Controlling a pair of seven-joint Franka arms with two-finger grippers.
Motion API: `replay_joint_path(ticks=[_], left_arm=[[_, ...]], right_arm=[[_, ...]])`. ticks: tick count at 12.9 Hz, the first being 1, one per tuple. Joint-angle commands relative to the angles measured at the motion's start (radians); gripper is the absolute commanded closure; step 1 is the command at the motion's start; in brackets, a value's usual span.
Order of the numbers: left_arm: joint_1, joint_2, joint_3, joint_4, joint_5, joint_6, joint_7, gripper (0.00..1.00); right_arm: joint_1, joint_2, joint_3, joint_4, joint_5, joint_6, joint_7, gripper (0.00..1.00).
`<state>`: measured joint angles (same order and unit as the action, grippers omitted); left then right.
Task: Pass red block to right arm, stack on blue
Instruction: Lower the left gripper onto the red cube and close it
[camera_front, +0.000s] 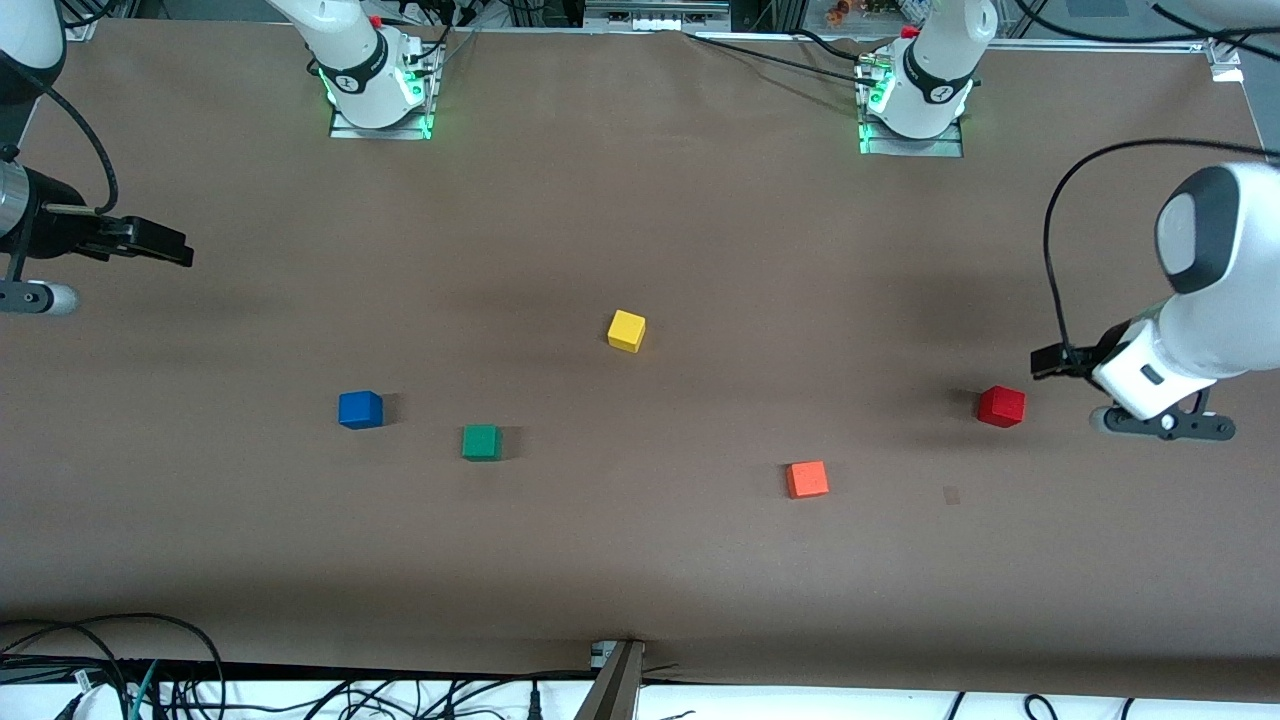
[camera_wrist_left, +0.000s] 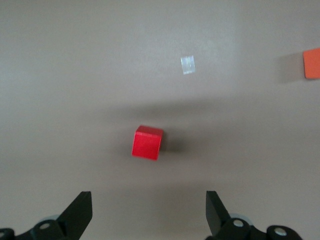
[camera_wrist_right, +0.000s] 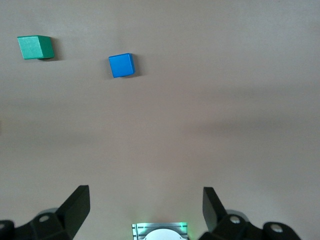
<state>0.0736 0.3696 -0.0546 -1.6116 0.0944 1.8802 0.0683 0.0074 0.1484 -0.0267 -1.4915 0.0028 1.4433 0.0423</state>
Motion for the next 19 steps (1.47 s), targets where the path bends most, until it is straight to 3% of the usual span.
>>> replay_joint_path(ticks=[1, 4, 8, 13, 15, 16, 17, 18, 19], left_arm=[[0.029, 0.009, -0.005, -0.097, 0.001, 0.133, 0.024, 0.00], [0.031, 0.011, -0.004, -0.192, 0.001, 0.258, 0.025, 0.00], [0.054, 0.057, -0.002, -0.347, 0.002, 0.551, 0.064, 0.00], [0.094, 0.135, -0.004, -0.350, 0.042, 0.626, 0.110, 0.00], [0.097, 0.153, -0.004, -0.361, 0.042, 0.629, 0.110, 0.00], [0.100, 0.169, -0.004, -0.361, 0.042, 0.629, 0.108, 0.12], [0.106, 0.178, -0.004, -0.358, 0.041, 0.629, 0.107, 0.37], [0.115, 0.177, -0.004, -0.358, 0.042, 0.628, 0.108, 0.68], [0.114, 0.173, -0.005, -0.358, 0.042, 0.616, 0.108, 0.89]], right_arm=[[-0.001, -0.004, -0.001, 0.002, 0.017, -0.004, -0.007, 0.00], [-0.003, -0.001, -0.001, 0.003, 0.019, 0.002, -0.009, 0.00], [-0.003, 0.011, -0.001, 0.003, 0.019, -0.009, -0.013, 0.00], [0.003, 0.026, 0.007, 0.003, 0.023, 0.002, -0.013, 0.00], [0.005, 0.036, 0.008, 0.003, 0.080, 0.002, -0.013, 0.00], [0.002, 0.042, 0.007, 0.003, 0.126, 0.002, -0.013, 0.00], [0.002, 0.045, 0.007, 0.003, 0.149, 0.002, -0.013, 0.00], [0.002, 0.054, 0.007, 0.003, 0.161, 0.003, -0.012, 0.00], [0.003, 0.065, 0.007, 0.003, 0.195, 0.003, -0.012, 0.00]])
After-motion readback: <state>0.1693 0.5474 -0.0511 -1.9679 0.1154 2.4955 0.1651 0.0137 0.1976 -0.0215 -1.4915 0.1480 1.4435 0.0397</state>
